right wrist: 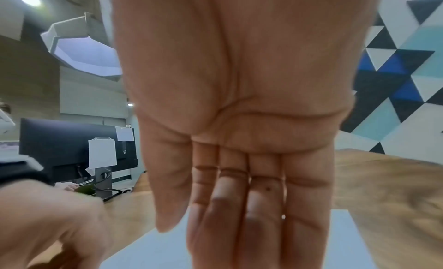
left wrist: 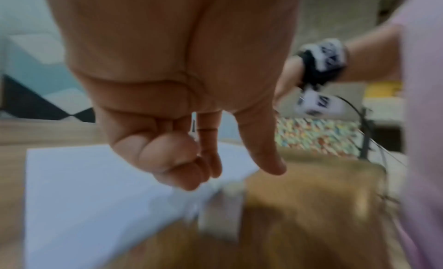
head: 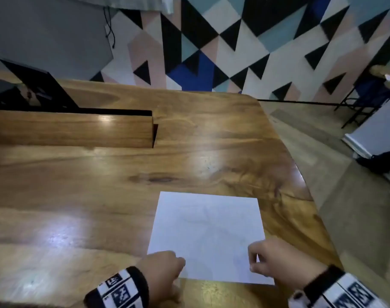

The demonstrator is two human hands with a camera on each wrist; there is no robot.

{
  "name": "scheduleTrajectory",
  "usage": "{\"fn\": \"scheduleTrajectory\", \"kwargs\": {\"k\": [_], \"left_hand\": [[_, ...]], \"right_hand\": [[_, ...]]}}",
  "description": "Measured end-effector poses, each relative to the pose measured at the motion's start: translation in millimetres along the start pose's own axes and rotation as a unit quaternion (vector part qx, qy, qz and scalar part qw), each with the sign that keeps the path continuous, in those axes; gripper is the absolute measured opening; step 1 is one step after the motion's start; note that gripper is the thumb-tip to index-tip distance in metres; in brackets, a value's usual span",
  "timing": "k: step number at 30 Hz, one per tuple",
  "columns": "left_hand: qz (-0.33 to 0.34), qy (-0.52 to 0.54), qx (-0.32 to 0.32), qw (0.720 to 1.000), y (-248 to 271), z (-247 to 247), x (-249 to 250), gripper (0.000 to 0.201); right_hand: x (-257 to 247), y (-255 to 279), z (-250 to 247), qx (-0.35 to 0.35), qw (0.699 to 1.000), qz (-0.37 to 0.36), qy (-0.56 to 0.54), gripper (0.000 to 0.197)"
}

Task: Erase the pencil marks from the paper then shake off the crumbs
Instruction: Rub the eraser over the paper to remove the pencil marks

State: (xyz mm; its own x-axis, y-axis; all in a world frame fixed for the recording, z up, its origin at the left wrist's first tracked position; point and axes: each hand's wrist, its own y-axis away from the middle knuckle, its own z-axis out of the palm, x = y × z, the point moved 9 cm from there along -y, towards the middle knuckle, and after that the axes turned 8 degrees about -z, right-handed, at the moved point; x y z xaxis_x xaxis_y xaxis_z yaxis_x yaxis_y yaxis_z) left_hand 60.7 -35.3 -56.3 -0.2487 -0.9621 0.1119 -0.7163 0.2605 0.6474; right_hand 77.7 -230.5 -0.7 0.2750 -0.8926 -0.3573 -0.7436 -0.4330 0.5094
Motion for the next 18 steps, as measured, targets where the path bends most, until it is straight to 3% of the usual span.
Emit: {"fn": "scheduleTrajectory", "kwargs": {"k": [4,9,15,18], "left_hand": [[-0.023,-0.014,0.041,0.999,0,13,0,0.021],[0.016,0.053,0.058,0.997,4,10,-4,0.013],[0.004,0.298,0.076,0.951,-14,-34,-28,0.028],[-0.014,0.261,0.087,0.961,-37,-44,-39,0.026]], "right_hand": [[-16,-20,0,-0.011,1.000,-0.023,-0.013,0.026],[-36,-44,5,0.000,0.997,-0.062,-0.038,0.006],[-46,-90,13,0.009,0.997,-0.069,-0.023,0.040],[-46,-110,14,0.041,0.996,-0.073,0.016,0.061]]}}
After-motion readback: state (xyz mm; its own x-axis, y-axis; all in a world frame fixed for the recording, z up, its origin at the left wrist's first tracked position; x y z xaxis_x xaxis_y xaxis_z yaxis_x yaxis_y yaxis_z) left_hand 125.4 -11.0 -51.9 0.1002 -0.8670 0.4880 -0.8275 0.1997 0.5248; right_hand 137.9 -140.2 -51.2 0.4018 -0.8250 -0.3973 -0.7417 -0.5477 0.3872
